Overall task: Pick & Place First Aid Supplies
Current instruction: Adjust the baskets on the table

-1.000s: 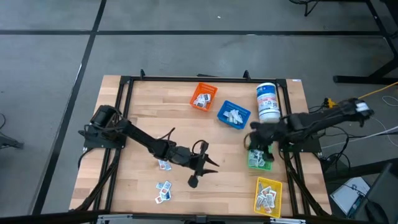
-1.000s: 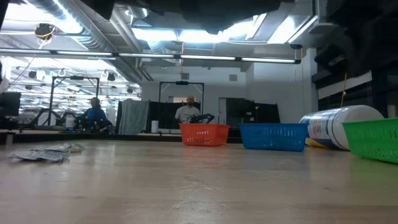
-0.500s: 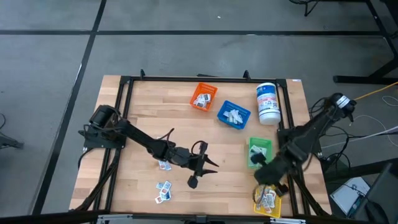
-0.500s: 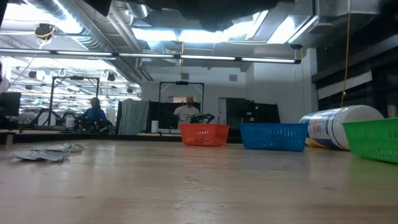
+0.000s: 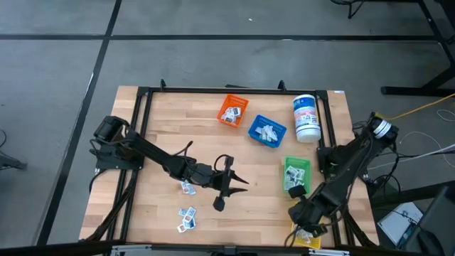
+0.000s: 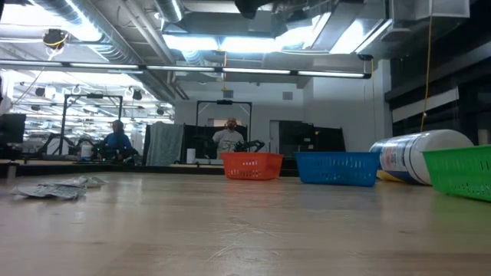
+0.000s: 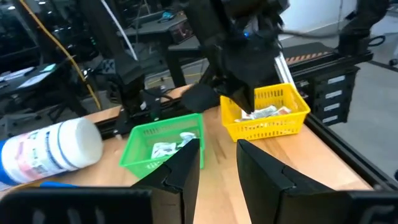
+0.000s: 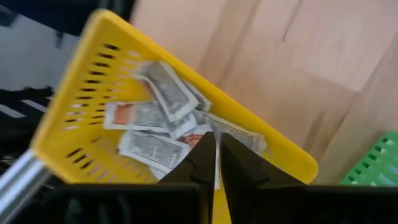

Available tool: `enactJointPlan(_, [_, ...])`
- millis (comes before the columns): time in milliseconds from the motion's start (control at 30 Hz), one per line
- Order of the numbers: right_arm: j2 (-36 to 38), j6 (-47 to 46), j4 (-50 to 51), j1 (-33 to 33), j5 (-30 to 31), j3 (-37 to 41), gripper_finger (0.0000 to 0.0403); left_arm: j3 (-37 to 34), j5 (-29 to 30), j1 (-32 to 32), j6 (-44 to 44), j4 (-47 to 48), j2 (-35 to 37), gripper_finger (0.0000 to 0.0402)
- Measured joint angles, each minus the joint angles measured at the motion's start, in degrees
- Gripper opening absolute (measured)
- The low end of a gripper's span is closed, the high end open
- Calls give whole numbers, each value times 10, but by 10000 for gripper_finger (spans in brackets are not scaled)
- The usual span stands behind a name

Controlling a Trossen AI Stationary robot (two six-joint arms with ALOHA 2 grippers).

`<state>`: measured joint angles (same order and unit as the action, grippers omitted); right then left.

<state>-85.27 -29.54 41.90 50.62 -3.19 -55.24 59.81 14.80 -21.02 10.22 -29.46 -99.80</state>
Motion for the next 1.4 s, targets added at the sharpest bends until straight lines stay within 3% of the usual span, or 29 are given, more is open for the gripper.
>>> enactJointPlan(267, [-61, 20, -1, -15, -28, 0, 26, 0, 14, -3, 0, 18, 8, 99])
enactJointPlan(600, [-81, 130, -80, -58, 5, 0, 26, 0, 23, -3, 0, 40, 8, 104])
enactJointPlan(800, [-81, 252, -155, -94, 22, 0, 26, 0, 23, -3, 0, 40, 8, 104])
enactJointPlan(1033, [-81, 445, -315, -140, 22, 0, 26, 0, 23, -3, 0, 50, 8, 104])
enactJointPlan(1167, [-81, 501, -368, -165, 22, 0, 26, 0, 23, -3, -4, 67, 8, 104])
enactJointPlan(1400, [-4, 432, -173, -192, -11, -45, 26, 0, 23, -4, -6, 73, 8, 104])
